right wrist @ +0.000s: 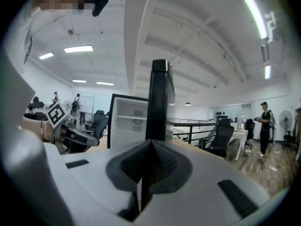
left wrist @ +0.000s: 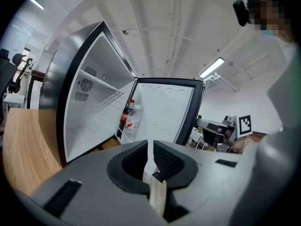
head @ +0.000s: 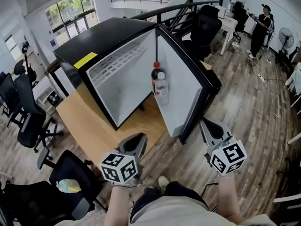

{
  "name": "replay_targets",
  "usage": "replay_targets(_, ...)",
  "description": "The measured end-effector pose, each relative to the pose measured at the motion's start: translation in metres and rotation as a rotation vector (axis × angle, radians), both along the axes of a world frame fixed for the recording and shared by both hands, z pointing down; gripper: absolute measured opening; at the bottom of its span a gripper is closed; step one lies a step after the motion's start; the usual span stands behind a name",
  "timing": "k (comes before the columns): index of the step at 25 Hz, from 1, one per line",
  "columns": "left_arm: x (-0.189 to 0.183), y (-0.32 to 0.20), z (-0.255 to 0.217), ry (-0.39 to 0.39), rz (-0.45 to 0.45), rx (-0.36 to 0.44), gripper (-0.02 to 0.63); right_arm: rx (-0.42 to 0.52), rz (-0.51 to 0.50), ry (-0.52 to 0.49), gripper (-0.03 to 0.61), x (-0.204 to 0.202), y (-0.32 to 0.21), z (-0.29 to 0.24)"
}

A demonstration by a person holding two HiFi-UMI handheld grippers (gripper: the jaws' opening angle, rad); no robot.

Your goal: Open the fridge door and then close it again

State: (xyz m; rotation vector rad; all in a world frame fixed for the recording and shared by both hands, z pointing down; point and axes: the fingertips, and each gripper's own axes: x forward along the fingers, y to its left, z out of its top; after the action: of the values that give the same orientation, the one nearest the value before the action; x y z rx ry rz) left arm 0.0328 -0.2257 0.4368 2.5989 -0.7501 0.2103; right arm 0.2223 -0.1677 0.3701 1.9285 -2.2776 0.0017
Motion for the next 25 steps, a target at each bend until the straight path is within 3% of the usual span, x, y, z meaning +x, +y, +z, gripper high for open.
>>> replay_targets(8,-0.021,0.007,-0.002,-0.002,-0.033,0.000,0.038,-0.038,-0.123,0.023,-0.002,-0.047,-0.006,0.006)
replay_targets(25,-0.070,-0.010,0.002,-0.010,-0.156,-0.005,0.038,-0.034,-0.479,0.041,-0.002,-0.165,-0.049,0.012)
